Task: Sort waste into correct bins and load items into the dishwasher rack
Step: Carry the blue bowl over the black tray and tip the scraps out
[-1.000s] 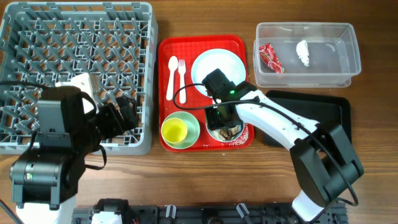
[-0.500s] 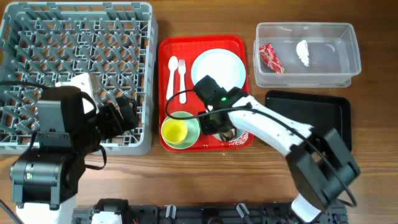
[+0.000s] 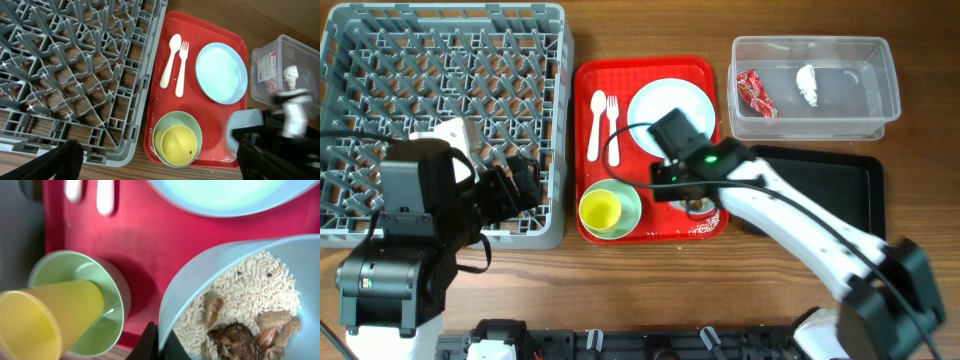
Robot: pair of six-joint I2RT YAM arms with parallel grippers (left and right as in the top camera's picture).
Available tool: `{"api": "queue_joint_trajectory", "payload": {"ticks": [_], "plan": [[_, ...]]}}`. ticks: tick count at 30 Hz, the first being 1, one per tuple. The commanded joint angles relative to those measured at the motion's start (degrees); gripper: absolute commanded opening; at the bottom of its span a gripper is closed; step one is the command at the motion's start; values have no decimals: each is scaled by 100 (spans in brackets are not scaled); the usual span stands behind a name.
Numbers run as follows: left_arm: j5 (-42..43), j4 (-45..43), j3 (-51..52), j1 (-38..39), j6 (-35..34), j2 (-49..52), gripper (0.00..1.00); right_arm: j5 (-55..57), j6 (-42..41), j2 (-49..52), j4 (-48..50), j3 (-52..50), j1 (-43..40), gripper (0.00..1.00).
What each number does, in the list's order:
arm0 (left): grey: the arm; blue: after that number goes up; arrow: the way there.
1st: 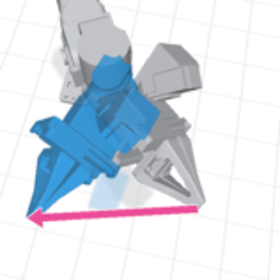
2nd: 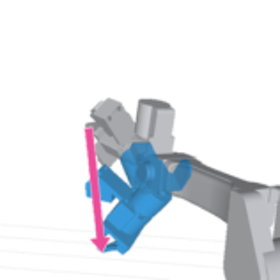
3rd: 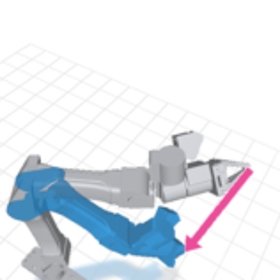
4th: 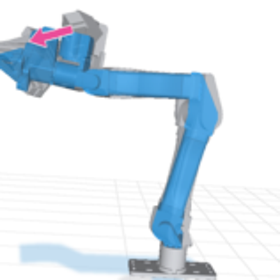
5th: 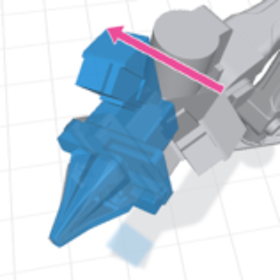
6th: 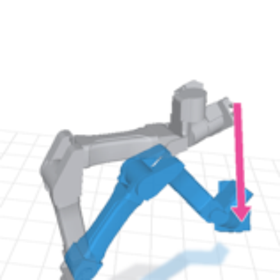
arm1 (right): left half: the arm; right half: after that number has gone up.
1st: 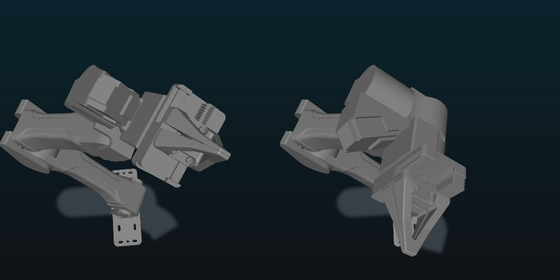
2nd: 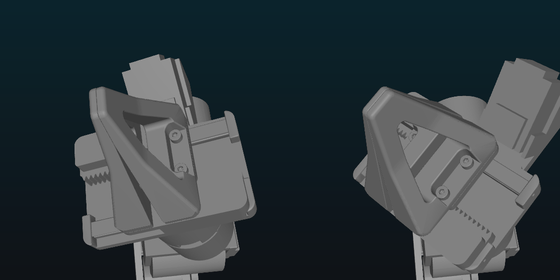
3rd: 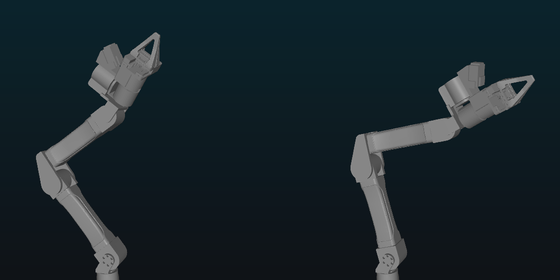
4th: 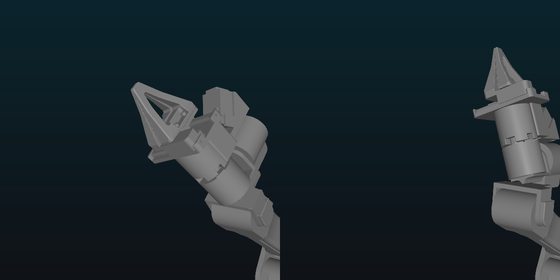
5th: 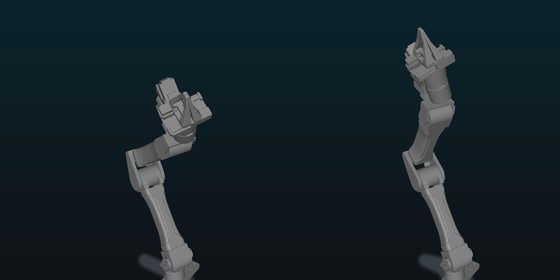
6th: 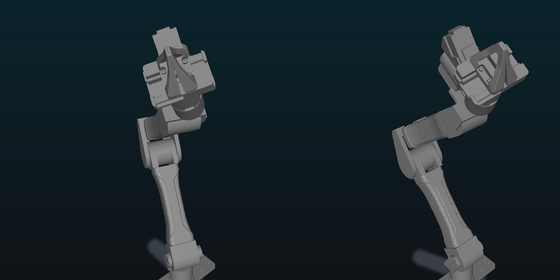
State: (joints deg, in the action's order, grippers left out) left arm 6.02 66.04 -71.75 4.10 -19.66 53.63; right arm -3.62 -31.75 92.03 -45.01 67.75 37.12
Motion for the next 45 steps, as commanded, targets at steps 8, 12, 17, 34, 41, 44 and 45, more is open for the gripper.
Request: {"api": "queue_joint_trajectory", "payload": {"ticks": [8,12,17,34,41,44,45], "plan": [[31,9,-96,-31,-46,7,100,-1749,542,-813,-741,4,-2057,4],[31,4,-96,-31,-46,7,100,-3403,1600,-813,-671,-350,-3477,4],[31,2,-96,-31,-48,33,100,-5628,3003,-675,-334,-1145,-4937,4],[33,52,-96,-31,-46,332,100,-8393,3825,-564,1110,-2330,-6496,4],[37,111,-96,-31,-48,328,100,-7149,3604,-588,778,-2330,-6492,4],[52,87,-96,-31,-48,328,100,-7519,4221,-640,726,-2330,-6481,4],[52,70,-96,-31,-48,328,100,-7514,3906,-636,852,-2330,-6476,4]]}}
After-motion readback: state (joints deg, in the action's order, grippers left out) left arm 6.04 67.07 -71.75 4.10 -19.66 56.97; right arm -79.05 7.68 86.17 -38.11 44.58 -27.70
